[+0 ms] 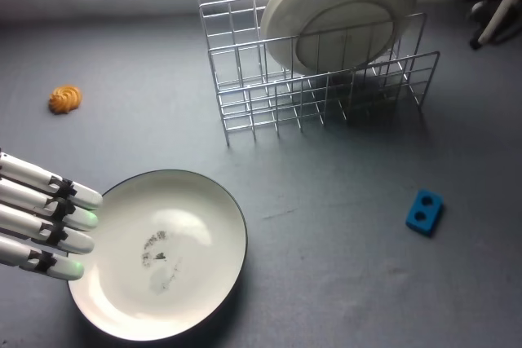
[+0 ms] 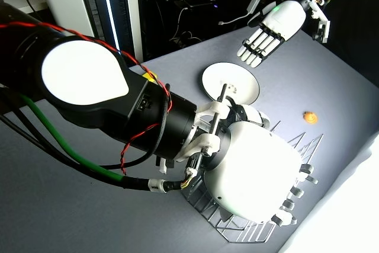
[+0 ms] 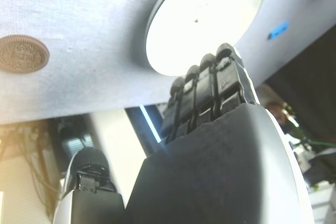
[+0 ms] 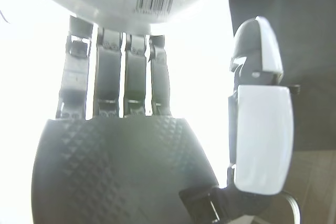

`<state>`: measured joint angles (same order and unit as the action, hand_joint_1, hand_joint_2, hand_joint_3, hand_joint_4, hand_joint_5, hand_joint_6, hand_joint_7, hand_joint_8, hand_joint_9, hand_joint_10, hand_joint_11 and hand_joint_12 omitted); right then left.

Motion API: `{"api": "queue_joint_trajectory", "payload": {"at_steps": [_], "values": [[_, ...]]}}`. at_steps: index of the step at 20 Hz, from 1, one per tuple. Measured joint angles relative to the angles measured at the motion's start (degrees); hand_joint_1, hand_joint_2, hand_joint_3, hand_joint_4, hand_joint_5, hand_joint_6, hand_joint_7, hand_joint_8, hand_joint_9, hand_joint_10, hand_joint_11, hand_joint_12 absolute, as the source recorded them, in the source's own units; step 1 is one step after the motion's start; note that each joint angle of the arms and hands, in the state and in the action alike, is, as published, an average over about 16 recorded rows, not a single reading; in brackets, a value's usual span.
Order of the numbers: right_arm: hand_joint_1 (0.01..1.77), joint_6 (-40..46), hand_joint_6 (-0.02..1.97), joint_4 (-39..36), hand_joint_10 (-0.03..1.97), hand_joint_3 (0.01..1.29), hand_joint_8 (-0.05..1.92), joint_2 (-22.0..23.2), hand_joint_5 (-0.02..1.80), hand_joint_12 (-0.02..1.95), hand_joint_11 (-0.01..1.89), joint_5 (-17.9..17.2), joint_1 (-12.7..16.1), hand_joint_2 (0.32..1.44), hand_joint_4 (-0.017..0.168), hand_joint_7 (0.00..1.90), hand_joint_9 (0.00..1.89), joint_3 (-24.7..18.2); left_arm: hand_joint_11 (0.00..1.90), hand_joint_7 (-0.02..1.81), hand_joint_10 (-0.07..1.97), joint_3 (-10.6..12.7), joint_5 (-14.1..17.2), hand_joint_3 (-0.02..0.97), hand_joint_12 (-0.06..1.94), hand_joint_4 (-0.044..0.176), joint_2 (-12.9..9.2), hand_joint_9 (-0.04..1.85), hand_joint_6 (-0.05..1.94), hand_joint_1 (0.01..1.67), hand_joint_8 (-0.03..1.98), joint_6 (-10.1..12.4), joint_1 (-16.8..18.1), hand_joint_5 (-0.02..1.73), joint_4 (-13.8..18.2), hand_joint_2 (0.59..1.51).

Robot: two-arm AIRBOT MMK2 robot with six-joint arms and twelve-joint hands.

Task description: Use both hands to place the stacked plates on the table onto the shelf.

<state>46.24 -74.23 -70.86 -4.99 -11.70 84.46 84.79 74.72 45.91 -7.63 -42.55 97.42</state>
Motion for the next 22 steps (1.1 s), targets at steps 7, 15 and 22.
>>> {"api": "queue_joint_trajectory", "payload": {"at_steps": [7, 15, 22], "values": [[0.89, -12.61, 0.03, 1.24, 0.01, 0.01, 0.01, 2.08, 0.35, 0.78, 0.17, -4.01, 3.8, 0.97, -0.003, 0.44, 0.46, -2.72, 0.01, 0.02, 0.01, -0.07, -0.31, 0.012, -0.01, 0.0, 0.0, 0.01, 0.0, 0.02, -0.01, 0.0, -0.3, 0.02, -0.42, 1.102], [1.08, -47.36, 0.03, 13.1, 0.01, 0.01, 0.01, 6.03, 0.08, 0.26, 0.02, -10.01, 3.97, 0.92, 0.0, 0.09, 0.1, -14.84, 0.01, 0.02, 0.01, -1.04, -3.75, 0.011, -0.01, -0.001, -0.05, 0.02, 0.0, 0.02, -0.01, 0.01, -2.92, 0.02, -2.0, 1.102], [1.11, -83.46, 0.03, 32.69, 0.01, 0.01, 0.01, 7.54, 0.01, 0.01, 0.02, -14.16, -2.34, 0.88, 0.004, 0.01, 0.02, -26.65, 0.01, 0.02, 0.01, -2.93, -8.84, 0.012, -0.01, -0.001, -0.24, 0.02, 0.0, 0.02, -0.01, 0.01, -5.96, 0.02, -3.19, 1.105]]}}
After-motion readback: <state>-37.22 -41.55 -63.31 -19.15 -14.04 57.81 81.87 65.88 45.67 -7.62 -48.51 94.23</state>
